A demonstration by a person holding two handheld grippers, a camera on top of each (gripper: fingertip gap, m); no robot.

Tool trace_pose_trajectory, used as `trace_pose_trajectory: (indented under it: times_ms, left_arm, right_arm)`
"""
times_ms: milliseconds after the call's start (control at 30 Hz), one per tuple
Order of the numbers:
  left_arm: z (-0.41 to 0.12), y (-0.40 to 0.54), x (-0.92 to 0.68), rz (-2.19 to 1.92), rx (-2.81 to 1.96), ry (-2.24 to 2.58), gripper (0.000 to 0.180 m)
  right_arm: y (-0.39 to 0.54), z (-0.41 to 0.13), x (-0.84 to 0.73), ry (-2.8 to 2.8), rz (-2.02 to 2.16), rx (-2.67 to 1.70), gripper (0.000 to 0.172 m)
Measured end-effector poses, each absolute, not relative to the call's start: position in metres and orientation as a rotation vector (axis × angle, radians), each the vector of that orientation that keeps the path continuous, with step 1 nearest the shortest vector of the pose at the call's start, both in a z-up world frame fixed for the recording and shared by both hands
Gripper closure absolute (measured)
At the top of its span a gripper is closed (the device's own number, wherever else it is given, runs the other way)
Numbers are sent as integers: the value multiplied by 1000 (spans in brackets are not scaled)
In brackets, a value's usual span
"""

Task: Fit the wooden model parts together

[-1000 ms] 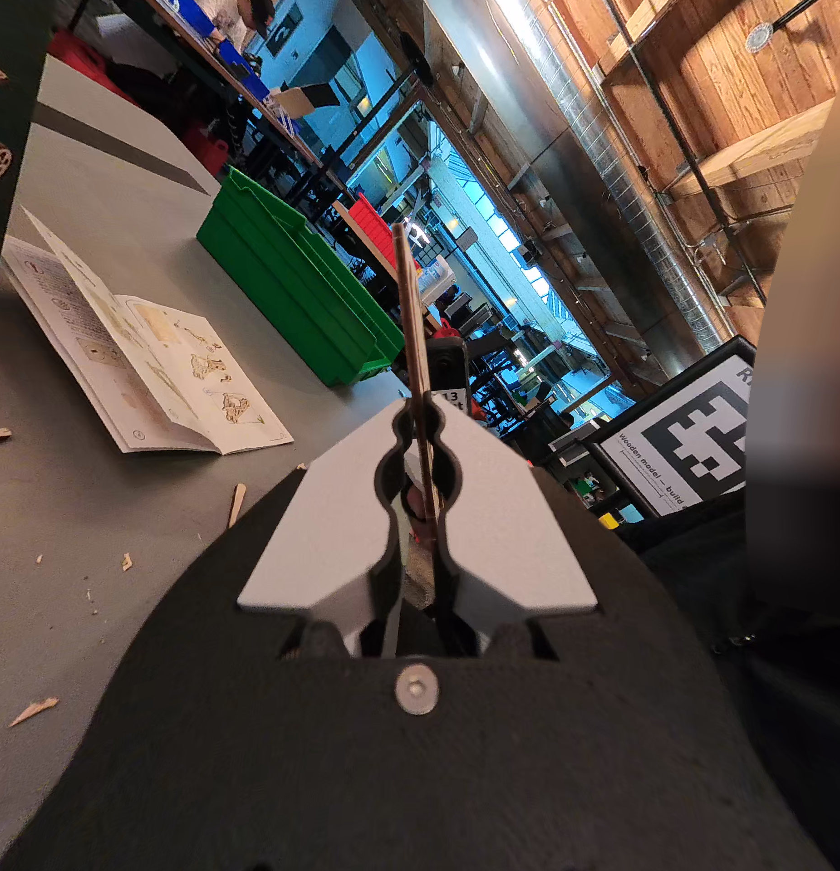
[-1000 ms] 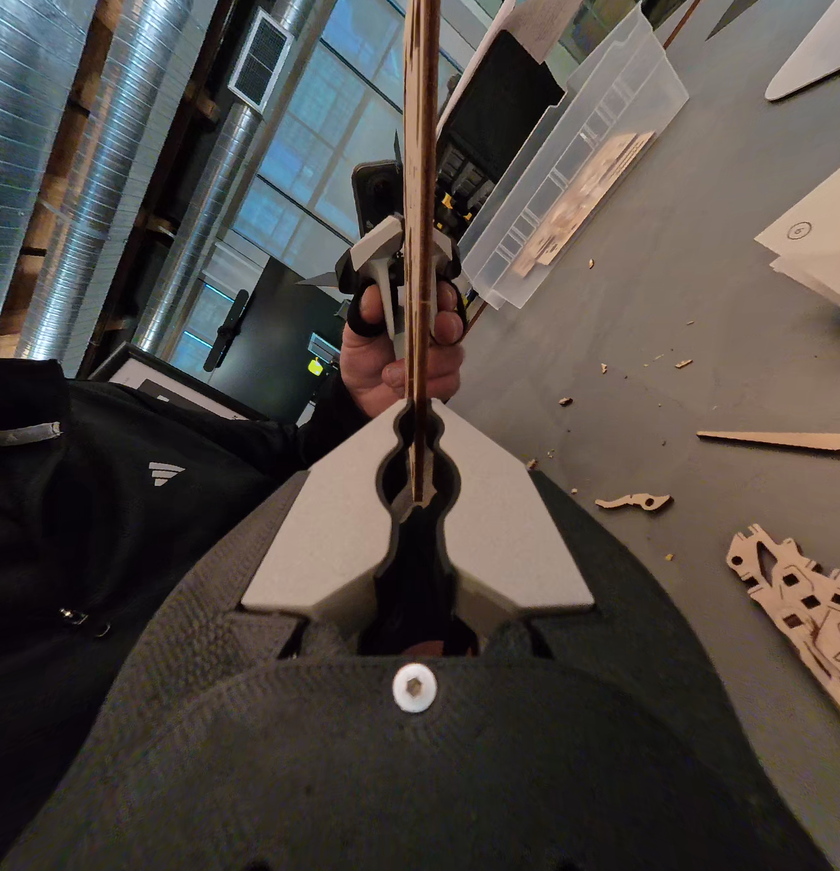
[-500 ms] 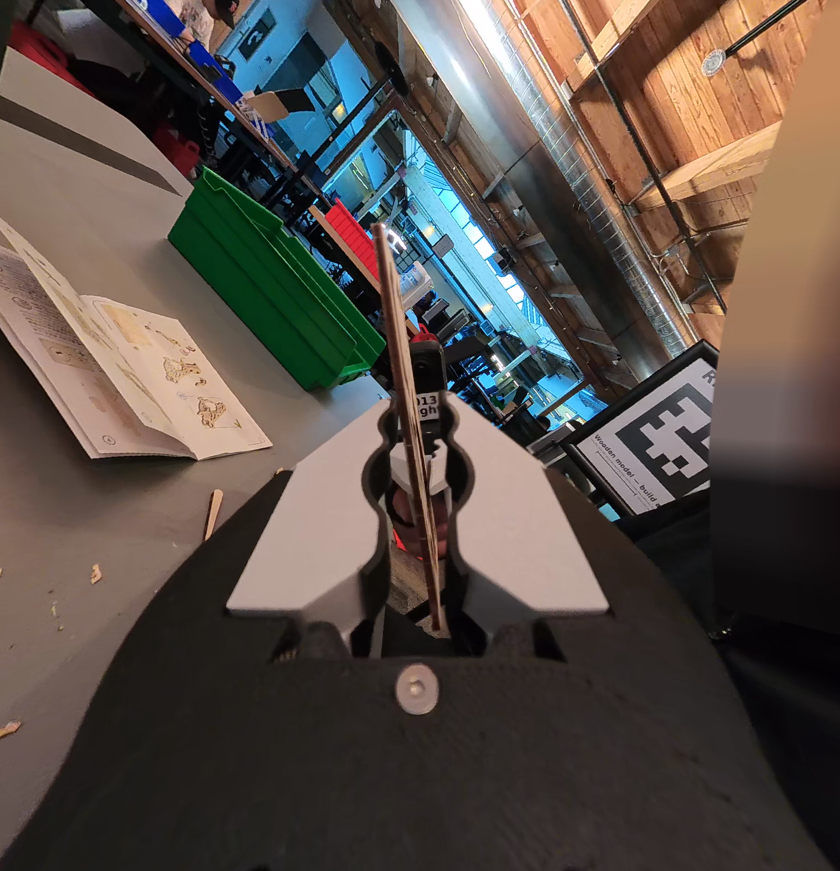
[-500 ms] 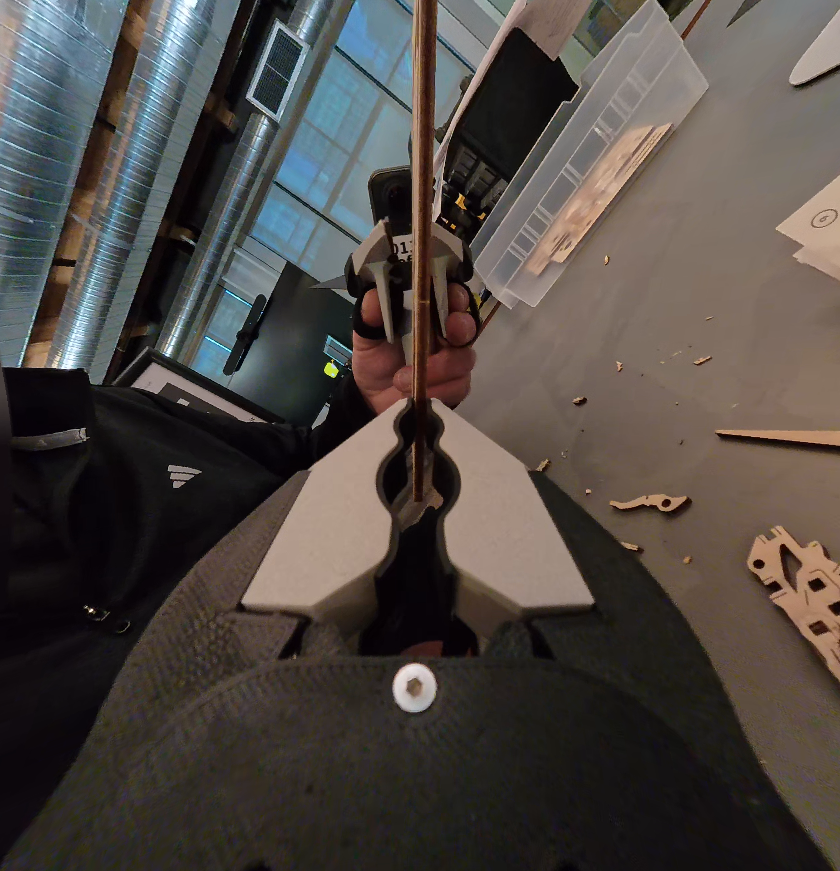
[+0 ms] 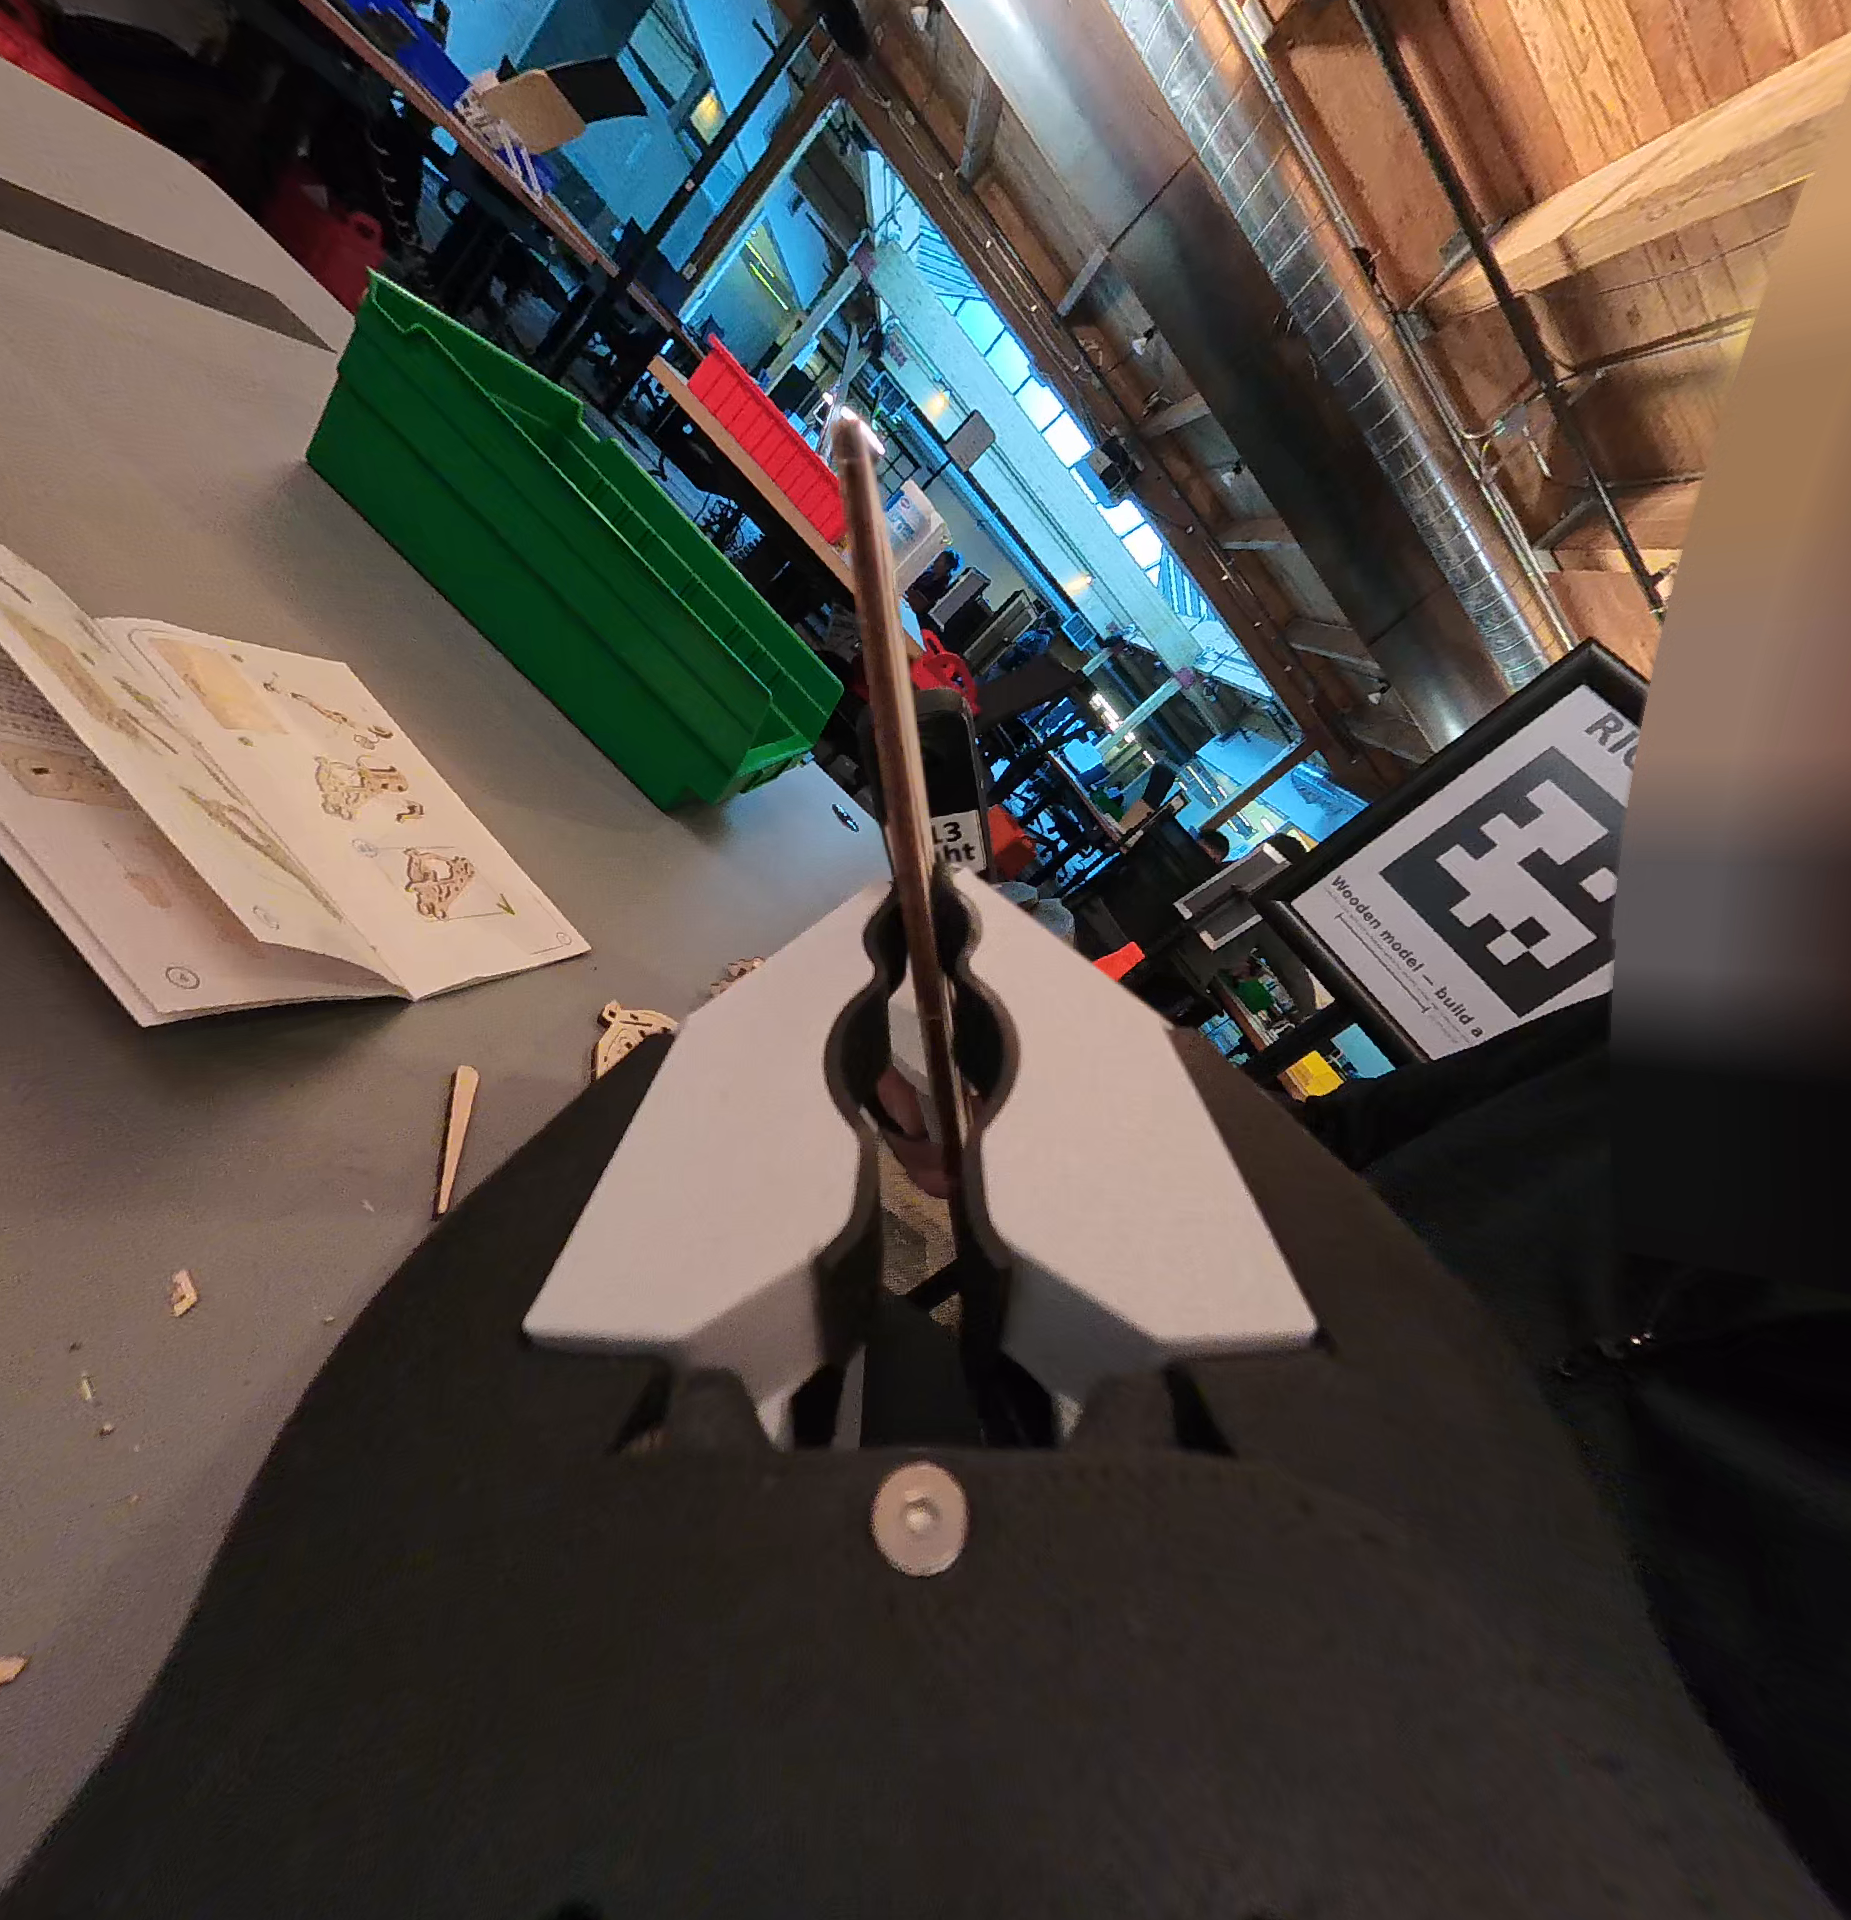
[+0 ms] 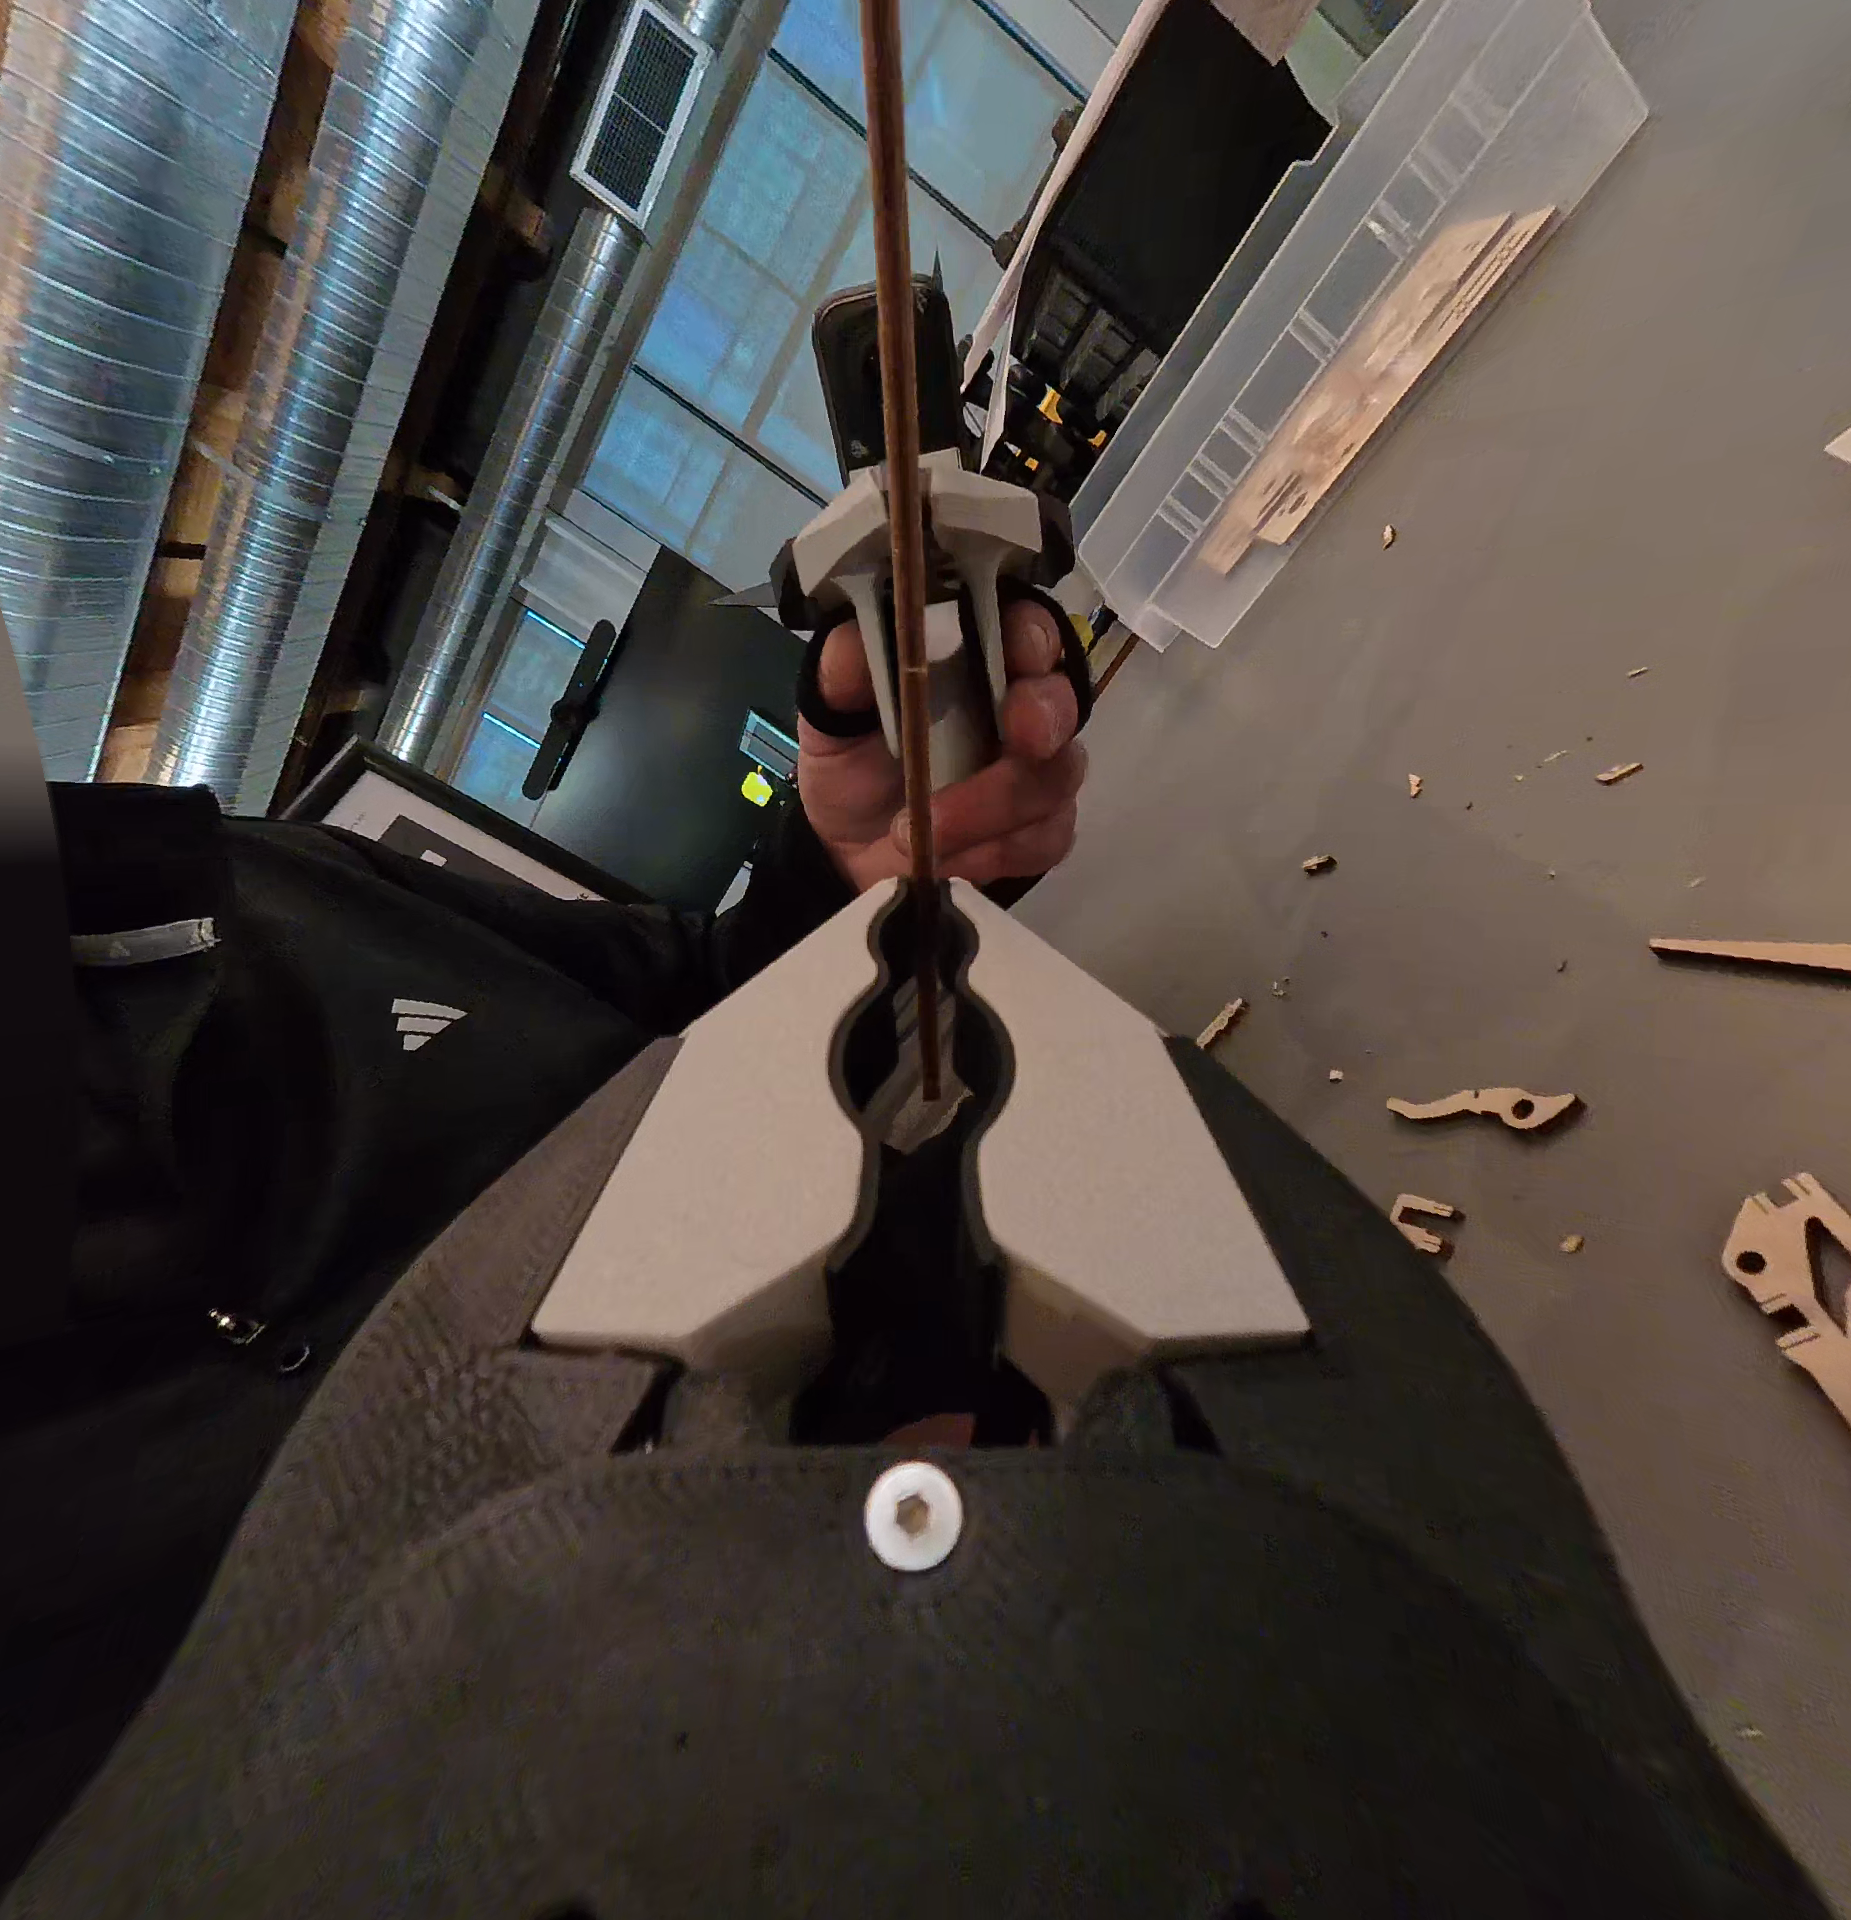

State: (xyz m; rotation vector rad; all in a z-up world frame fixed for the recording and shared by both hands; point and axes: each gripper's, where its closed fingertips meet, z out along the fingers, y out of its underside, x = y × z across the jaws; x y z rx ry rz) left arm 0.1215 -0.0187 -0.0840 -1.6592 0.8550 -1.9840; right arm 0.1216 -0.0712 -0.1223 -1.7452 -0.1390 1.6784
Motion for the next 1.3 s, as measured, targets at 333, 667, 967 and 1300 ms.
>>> trace_pose_trajectory:
  times_ms: [333, 667, 967, 1300]
  left_arm:
    - [-87, -16, 120, -1974, -1685, 830, 179]
    - [-90, -15, 120, -2000, -1707, 802, 179]
    - [-94, -11, 124, -2001, -1740, 766, 179]
    - [-92, -9, 126, -2016, -1742, 741, 178]
  right_arm:
    - [-68, -123, 125, -117, 1657, -1740, 168]
    - [-62, -120, 130, -84, 1631, -1721, 171]
    - [-58, -122, 135, -23, 1646, -1711, 171]
    - [-57, -120, 138, -11, 1654, -1687, 171]
